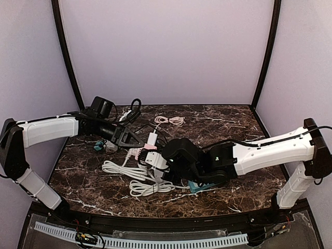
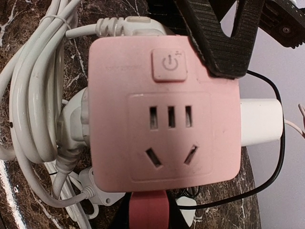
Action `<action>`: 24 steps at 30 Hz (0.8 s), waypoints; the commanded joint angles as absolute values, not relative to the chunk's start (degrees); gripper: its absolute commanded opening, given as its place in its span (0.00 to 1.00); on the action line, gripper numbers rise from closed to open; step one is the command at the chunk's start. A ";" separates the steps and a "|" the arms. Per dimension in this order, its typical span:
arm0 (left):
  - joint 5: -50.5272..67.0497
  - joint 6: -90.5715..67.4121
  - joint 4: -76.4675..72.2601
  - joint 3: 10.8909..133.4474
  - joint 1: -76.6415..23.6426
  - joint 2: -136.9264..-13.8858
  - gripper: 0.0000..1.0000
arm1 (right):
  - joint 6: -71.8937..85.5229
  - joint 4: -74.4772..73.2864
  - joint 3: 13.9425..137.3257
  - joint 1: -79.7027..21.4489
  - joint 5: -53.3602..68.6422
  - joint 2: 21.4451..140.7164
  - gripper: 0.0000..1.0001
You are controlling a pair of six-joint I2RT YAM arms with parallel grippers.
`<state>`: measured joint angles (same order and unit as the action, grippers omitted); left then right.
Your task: Pull the plug off the socket
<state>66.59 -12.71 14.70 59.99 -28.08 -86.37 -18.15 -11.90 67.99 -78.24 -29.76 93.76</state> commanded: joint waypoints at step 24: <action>61.11 -13.98 11.38 61.61 -24.43 -86.03 0.08 | -5.89 -19.78 71.88 -74.62 -34.17 93.31 0.00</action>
<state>65.21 -13.74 11.86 59.99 -27.35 -86.37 -8.01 -15.11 70.72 -75.07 -31.27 94.21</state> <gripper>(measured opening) 0.574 0.146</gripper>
